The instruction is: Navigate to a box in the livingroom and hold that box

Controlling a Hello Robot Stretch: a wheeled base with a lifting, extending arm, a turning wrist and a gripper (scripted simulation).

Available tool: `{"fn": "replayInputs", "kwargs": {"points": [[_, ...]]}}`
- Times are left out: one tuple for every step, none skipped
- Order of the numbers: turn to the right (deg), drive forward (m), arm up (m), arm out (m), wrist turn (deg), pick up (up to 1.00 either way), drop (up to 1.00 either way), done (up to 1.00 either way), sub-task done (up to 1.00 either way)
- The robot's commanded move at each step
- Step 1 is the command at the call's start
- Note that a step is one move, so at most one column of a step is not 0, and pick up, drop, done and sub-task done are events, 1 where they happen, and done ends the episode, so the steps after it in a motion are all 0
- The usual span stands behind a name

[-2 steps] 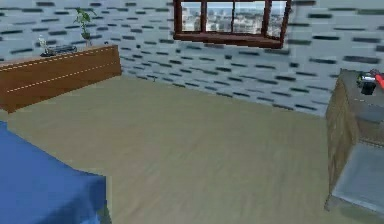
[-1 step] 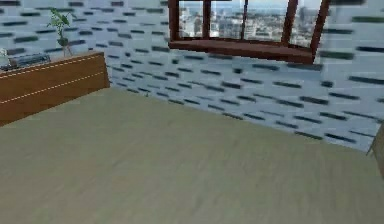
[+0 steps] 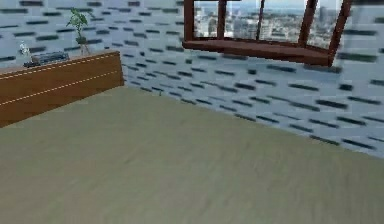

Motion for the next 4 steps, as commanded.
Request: {"fn": "replayInputs", "kwargs": {"points": [[0.0, 0.45, 0.0, 0.0, 0.0, 0.0, 0.0, 0.0, 0.0], [-45.0, 0.0, 0.0, 0.0, 0.0, 0.0, 0.0, 0.0, 0.0], [-9.0, 0.0, 0.0, 0.0, 0.0, 0.0, 0.0, 0.0, 0.0], [0.0, 0.15, 0.0, 0.0, 0.0, 0.0, 0.0, 0.0, 0.0]]}}
